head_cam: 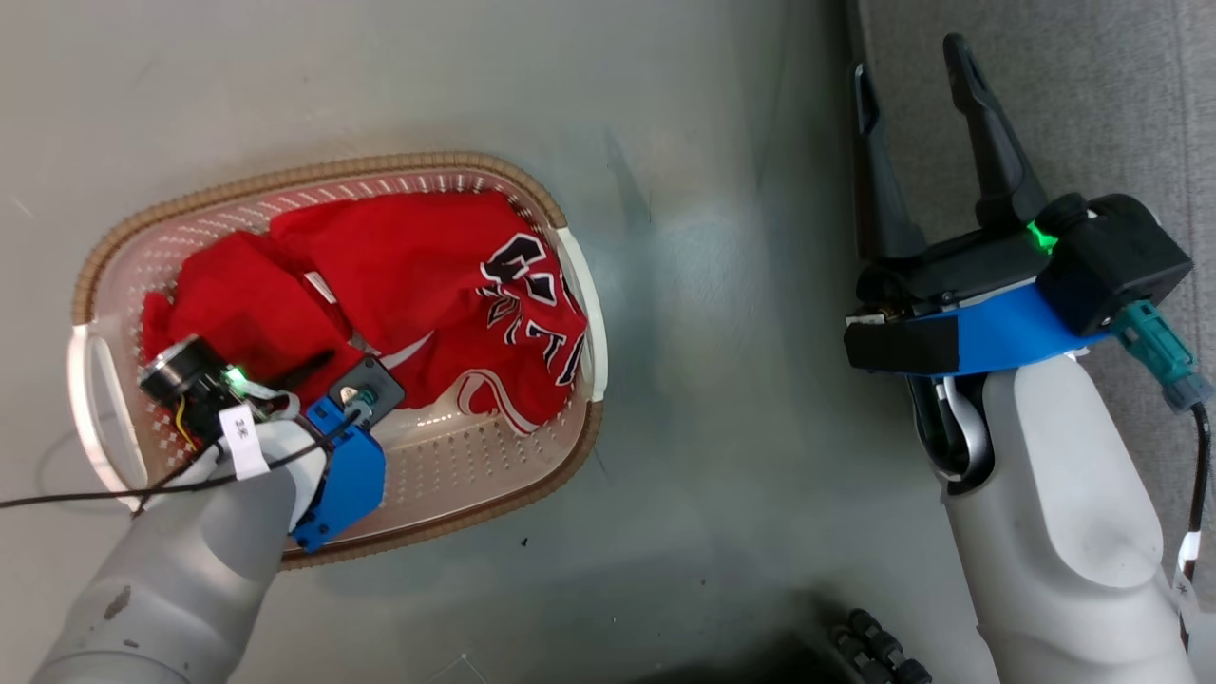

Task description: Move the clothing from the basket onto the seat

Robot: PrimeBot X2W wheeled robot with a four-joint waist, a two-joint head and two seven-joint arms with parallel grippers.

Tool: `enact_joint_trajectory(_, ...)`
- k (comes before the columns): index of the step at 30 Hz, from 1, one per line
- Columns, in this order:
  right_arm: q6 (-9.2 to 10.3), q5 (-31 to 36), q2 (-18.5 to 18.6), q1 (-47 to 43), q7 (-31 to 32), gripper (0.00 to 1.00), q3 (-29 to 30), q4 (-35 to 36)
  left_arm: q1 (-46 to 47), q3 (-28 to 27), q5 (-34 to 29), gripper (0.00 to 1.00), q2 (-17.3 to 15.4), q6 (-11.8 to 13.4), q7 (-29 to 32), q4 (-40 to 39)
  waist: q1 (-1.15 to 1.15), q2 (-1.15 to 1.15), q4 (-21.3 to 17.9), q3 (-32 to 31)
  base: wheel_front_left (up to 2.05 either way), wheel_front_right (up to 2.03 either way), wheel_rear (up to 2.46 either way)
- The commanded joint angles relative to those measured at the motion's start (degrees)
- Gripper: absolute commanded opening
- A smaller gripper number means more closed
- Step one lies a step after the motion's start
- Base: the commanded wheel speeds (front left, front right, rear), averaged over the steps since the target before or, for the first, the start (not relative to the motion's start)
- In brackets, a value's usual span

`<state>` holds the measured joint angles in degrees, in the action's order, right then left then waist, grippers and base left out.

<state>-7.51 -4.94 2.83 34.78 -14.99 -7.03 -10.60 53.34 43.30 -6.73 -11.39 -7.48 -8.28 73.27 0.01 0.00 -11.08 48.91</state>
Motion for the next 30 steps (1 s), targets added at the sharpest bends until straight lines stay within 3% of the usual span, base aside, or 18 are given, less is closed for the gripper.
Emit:
enact_joint_trajectory(1, 0.04, 0.4, 0.1, 1.3, -0.3, 1.0, 0.3, 0.5, 1.4, 0.7, -0.4, 1.0, -0.9, 0.0, 0.9, 0.2, -0.01, 0.0, -0.2, 2.2, 0.0, 0.0, 0.0)
enact_joint_trajectory(11, 0.04, 1.0, 0.1, 3.2, -0.3, 1.0, 2.0, 2.4, 5.4, 3.0, -0.5, 1.0, -2.9, 0.0, 6.0, 0.6, -0.01, 0.0, -1.0, 7.9, 0.0, 0.0, 0.0)
enact_joint_trajectory(19, 0.04, 2.1, 0.1, 3.3, -0.3, 1.0, 3.7, 3.0, 6.3, 3.5, 0.3, 1.0, -2.6, 0.4, 8.9, 0.7, -0.01, 0.0, -1.0, 9.4, 0.0, 0.0, 0.0)
enact_joint_trajectory(20, 0.04, 2.1, 0.1, 3.3, -0.3, 1.0, 3.8, 3.1, 6.3, 3.3, 0.5, 0.47, -2.3, 0.7, 9.4, 0.7, -0.01, 0.0, -1.0, 9.5, 0.0, 0.0, 0.0)
enact_joint_trajectory(21, 0.04, 2.1, 0.1, 3.3, -0.3, 1.0, 3.9, 3.1, 6.5, 3.6, 0.3, 0.1, -2.1, 0.9, 9.3, 0.7, -0.01, 0.0, -1.0, 9.6, 0.0, 0.0, 0.0)
enact_joint_trajectory(22, 0.04, 2.1, 0.1, 3.4, -0.3, 1.0, 4.1, 3.1, 6.6, 3.7, 0.4, 0.0, -1.9, 1.2, 9.5, 0.7, -0.01, 0.0, -1.0, 9.7, 0.0, 0.0, 0.0)
enact_joint_trajectory(30, 0.04, 1.3, 0.1, 3.6, -0.3, 1.0, 3.9, 2.6, 6.0, 4.4, 1.3, 0.0, -0.9, 1.9, 10.0, 0.7, -0.01, 0.0, -0.9, 8.7, 0.0, 0.0, 0.0)
